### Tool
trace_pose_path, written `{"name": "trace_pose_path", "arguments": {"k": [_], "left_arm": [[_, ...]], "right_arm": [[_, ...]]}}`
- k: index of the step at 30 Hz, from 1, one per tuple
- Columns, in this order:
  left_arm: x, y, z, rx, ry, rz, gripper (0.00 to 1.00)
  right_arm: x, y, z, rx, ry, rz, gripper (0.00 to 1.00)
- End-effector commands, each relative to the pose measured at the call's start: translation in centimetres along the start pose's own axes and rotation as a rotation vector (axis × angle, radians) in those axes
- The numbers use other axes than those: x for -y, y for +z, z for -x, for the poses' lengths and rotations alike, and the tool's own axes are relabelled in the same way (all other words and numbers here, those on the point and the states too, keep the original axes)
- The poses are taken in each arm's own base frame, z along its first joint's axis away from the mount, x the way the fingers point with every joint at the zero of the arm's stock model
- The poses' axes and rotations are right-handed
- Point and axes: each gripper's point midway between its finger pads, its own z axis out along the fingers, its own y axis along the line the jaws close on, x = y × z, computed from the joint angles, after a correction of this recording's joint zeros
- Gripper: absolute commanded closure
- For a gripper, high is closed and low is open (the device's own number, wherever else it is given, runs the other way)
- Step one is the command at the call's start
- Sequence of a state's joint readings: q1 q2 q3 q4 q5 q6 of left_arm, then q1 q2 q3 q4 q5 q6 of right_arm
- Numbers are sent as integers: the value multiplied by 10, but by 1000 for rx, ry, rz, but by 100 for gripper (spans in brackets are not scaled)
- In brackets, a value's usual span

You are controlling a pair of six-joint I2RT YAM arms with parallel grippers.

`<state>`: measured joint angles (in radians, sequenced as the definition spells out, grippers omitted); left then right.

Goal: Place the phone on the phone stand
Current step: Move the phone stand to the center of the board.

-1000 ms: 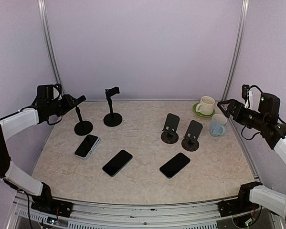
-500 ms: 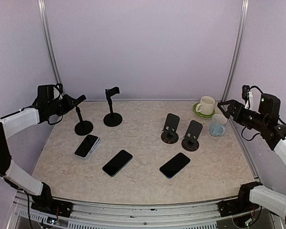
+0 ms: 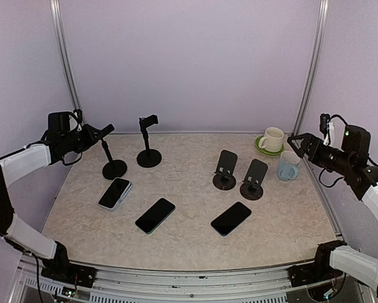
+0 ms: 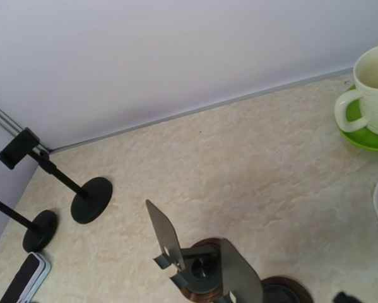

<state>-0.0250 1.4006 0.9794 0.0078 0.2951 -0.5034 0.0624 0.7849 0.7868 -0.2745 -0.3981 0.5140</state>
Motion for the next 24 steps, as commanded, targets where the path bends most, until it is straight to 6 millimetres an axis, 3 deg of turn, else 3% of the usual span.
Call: {"name": "trace_pose_path", "arguments": {"k": [1, 10, 24], "left_arm": [[52, -28, 38, 157, 107, -158, 92], [106, -50, 23, 144, 221, -231, 89], [201, -67, -62, -54, 310, -513, 89]], "right_arm": [[-6, -2, 2, 19, -16, 32, 0], [-8, -1, -1, 10, -11, 47, 0], [-22, 3, -5, -17, -21, 135, 0]]}}
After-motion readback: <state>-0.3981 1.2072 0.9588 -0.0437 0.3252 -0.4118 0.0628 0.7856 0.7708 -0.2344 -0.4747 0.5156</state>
